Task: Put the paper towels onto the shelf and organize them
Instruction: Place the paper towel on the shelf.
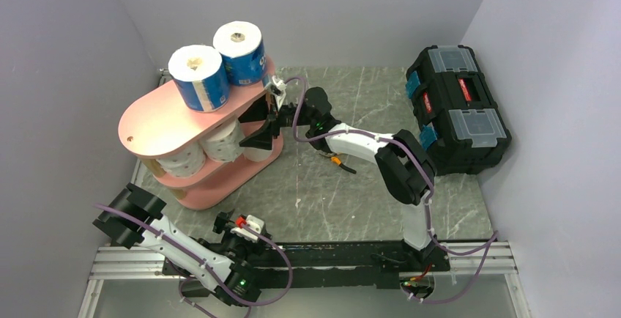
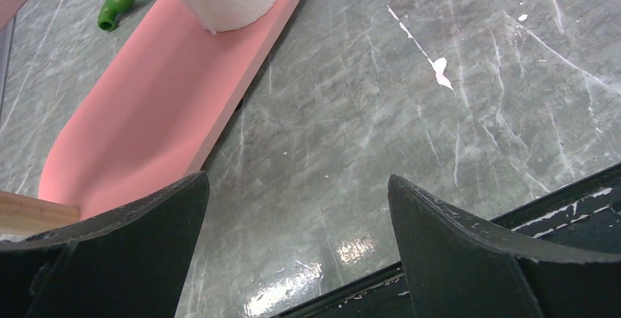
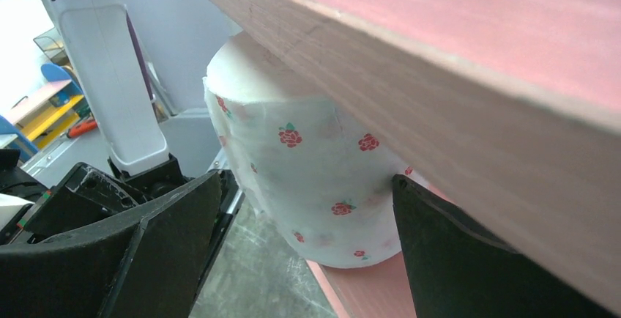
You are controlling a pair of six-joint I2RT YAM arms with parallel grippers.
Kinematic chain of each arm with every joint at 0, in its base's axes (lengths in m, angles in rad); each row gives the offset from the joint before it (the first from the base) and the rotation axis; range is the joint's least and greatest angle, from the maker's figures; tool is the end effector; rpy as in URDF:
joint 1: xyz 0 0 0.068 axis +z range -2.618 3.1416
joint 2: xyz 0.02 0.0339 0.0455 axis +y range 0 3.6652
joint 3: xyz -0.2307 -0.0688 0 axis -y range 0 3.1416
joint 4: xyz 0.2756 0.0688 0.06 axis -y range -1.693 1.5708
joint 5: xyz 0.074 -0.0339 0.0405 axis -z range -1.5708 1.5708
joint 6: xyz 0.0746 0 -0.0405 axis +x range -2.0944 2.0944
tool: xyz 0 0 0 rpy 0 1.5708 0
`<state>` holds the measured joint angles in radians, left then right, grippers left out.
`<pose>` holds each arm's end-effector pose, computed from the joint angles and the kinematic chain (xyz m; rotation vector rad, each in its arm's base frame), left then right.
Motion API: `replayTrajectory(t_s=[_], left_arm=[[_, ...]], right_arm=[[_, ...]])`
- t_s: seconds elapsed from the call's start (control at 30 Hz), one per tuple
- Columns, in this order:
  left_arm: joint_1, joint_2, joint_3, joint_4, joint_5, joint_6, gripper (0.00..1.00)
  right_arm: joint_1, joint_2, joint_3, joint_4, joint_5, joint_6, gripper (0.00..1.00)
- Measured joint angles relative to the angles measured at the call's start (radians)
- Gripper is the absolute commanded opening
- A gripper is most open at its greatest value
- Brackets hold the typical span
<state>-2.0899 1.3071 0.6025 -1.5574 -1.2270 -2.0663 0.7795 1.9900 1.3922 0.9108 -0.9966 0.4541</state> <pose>-0.0112 -0.1612 0.1270 0.4716 1.7721 -0.0487 0.3005 0.3851 0.2540 -1.1674 1.1228 1.6070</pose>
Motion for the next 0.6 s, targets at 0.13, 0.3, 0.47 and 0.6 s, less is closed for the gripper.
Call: replayTrajectory(t_s=[0.13,0.3,0.47,0.6], left_arm=[[0.0,0.0,0.0,0.0,0.0,0.0,0.99],[-0.002,0.0,0.0,0.0,0.0,0.0,0.99],[-0.002,-0.002,0.0,0.0,0.0,0.0,0.99],[-0.002,-0.009,0.0,0.0,-0.003,0.0,0.99]], right_arm=[[0.0,0.001,0.0,0.005,0.0,0.003,0.92],[-0.024,-0.036,-0.067,0.014,-0.001,0.021,1.0],[-0.145,-0.214,-0.225,-0.036,-0.004,0.021,1.0],[-0.241,-0.387,-0.259,-0.158,0.096,-0.015,1.0]])
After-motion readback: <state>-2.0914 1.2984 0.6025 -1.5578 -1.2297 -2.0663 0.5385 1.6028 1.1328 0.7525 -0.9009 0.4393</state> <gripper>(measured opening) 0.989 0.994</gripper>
